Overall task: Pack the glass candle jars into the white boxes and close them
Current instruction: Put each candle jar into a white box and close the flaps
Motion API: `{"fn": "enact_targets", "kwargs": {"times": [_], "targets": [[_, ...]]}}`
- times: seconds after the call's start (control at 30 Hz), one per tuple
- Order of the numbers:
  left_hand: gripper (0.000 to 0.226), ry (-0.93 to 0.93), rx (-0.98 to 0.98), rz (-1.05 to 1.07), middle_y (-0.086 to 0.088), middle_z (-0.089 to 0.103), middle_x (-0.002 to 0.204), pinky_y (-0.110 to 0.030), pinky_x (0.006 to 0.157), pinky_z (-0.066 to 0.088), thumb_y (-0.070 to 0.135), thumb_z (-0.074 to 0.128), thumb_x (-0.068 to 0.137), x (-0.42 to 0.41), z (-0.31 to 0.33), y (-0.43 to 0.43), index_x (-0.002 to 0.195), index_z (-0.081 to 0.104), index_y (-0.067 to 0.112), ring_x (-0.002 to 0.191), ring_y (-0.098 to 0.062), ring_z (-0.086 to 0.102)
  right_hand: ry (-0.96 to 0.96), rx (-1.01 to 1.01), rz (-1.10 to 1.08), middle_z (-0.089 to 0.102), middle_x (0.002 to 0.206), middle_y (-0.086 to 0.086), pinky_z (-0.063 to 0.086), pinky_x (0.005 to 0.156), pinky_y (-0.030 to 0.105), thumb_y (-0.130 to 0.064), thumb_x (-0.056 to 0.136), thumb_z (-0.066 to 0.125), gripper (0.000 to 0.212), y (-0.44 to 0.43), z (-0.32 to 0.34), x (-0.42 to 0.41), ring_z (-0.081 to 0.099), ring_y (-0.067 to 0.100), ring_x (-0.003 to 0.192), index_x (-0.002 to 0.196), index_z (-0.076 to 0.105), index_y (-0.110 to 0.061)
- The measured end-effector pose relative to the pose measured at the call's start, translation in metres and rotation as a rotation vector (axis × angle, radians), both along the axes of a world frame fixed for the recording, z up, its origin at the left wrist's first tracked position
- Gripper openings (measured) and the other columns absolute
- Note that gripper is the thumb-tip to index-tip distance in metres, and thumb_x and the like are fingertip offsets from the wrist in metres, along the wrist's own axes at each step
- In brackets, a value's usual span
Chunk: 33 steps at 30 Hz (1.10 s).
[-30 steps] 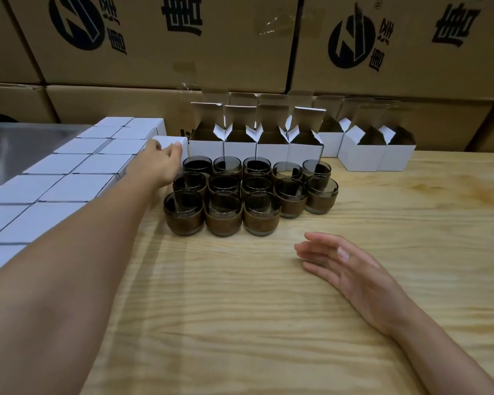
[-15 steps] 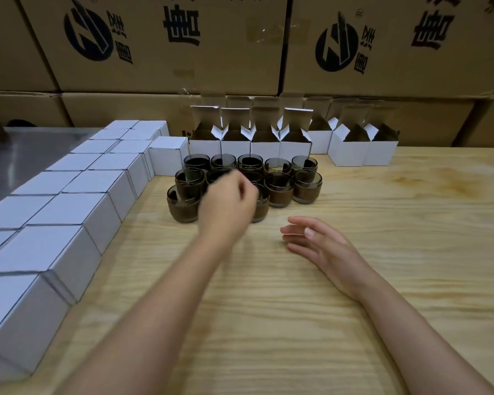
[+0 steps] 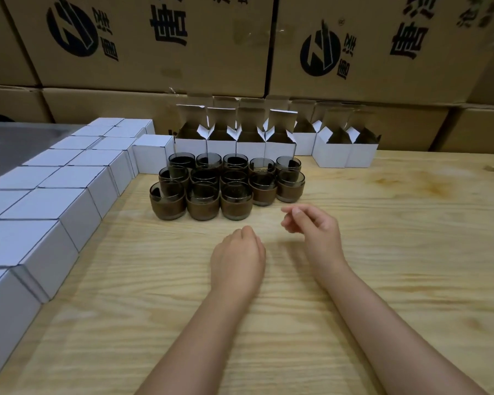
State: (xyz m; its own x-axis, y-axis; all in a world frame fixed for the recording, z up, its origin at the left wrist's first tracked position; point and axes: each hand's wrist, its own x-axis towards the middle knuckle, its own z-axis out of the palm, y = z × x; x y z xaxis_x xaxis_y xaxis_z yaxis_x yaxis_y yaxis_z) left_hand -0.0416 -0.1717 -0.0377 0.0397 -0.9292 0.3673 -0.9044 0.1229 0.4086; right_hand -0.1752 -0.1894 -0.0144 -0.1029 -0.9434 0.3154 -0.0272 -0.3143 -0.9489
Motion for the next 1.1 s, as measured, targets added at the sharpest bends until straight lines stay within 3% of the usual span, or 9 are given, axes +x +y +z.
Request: {"fn": "enact_targets", "kwargs": {"times": [0.07,0.17,0.23,0.3,0.57,0.7,0.83,1.0,1.1], "targets": [[0.024,-0.008,-0.032,-0.010,-0.001,0.061,0.095,-0.032,0.069,0.037,0.027,0.032,0.101,0.000,-0.001,0.001,0.099,0.053,0.015,0.087,-0.022,0.057,0.095,-0.053,-0.117,0.061,0.065,-0.008,0.047,0.064,0.016,-0.007,0.095,0.050,0.024,-0.021,0.018,0.002,0.056,0.003,0.065,0.082,0.068,-0.017],[0.021,-0.020,-0.048,-0.007,-0.001,0.061,0.090,-0.033,0.067,0.038,0.026,0.038,0.100,-0.001,0.002,0.004,0.095,0.055,0.015,0.083,-0.021,0.059,0.391,0.008,-0.168,0.068,0.085,-0.001,0.049,0.072,0.024,-0.023,0.096,0.050,0.021,-0.070,0.047,0.003,0.062,0.011,0.083,0.093,0.069,-0.016],[0.013,-0.026,-0.089,-0.006,-0.002,0.062,0.074,-0.032,0.057,0.039,0.021,0.056,0.092,-0.001,0.005,0.006,0.082,0.058,0.013,0.067,-0.022,0.060,0.577,0.048,-0.187,0.067,0.100,0.016,0.049,0.080,0.038,-0.032,0.100,0.041,0.039,-0.108,0.061,0.004,0.062,0.023,0.092,0.103,0.067,-0.003],[0.020,-0.050,-0.136,-0.008,-0.001,0.057,0.058,-0.029,0.045,0.038,0.015,0.075,0.078,-0.002,0.005,0.006,0.067,0.058,0.012,0.050,-0.021,0.056,0.703,0.086,-0.188,0.065,0.106,0.021,0.046,0.081,0.041,-0.040,0.102,0.032,0.056,-0.142,0.068,0.003,0.061,0.022,0.090,0.105,0.064,0.005],[0.025,-0.049,-0.143,-0.003,0.006,0.051,0.056,-0.027,0.044,0.042,0.019,0.078,0.074,-0.002,0.002,0.004,0.065,0.054,0.020,0.047,-0.013,0.051,0.888,0.286,-0.144,0.052,0.134,0.008,0.032,0.108,0.050,-0.065,0.094,0.015,0.069,-0.231,0.058,-0.001,0.041,0.030,0.128,0.127,0.052,-0.016],[0.025,-0.059,-0.128,-0.004,0.005,0.052,0.057,-0.027,0.046,0.042,0.020,0.078,0.075,-0.001,0.001,0.003,0.065,0.055,0.020,0.049,-0.014,0.052,0.944,0.331,-0.176,0.048,0.136,0.012,0.032,0.107,0.051,-0.067,0.093,0.017,0.072,-0.244,0.042,0.000,0.040,0.032,0.128,0.136,0.044,-0.017],[0.023,-0.059,-0.108,0.001,0.005,0.053,0.058,-0.028,0.046,0.043,0.019,0.077,0.077,-0.001,-0.001,0.004,0.067,0.056,0.019,0.049,-0.014,0.053,0.981,0.222,-0.204,0.047,0.135,0.010,0.033,0.104,0.049,-0.061,0.096,0.019,0.069,-0.238,0.044,-0.001,0.040,0.030,0.126,0.131,0.048,-0.009],[0.019,-0.057,-0.086,-0.006,0.003,0.057,0.061,-0.030,0.048,0.042,0.018,0.073,0.081,-0.001,0.000,0.005,0.070,0.057,0.017,0.052,-0.017,0.055,1.005,-0.095,-0.411,0.047,0.133,0.007,0.033,0.096,0.040,-0.044,0.102,0.028,0.054,-0.201,0.073,-0.001,0.041,0.028,0.122,0.119,0.059,-0.003],[0.013,-0.023,-0.057,-0.037,-0.002,0.063,0.077,-0.034,0.059,0.040,0.021,0.054,0.096,-0.001,0.001,0.005,0.085,0.057,0.014,0.068,-0.022,0.059,0.973,-0.284,-0.490,0.051,0.125,0.006,0.032,0.095,0.036,-0.029,0.101,0.038,0.037,-0.159,0.086,0.002,0.042,0.025,0.115,0.109,0.062,-0.002]]}}
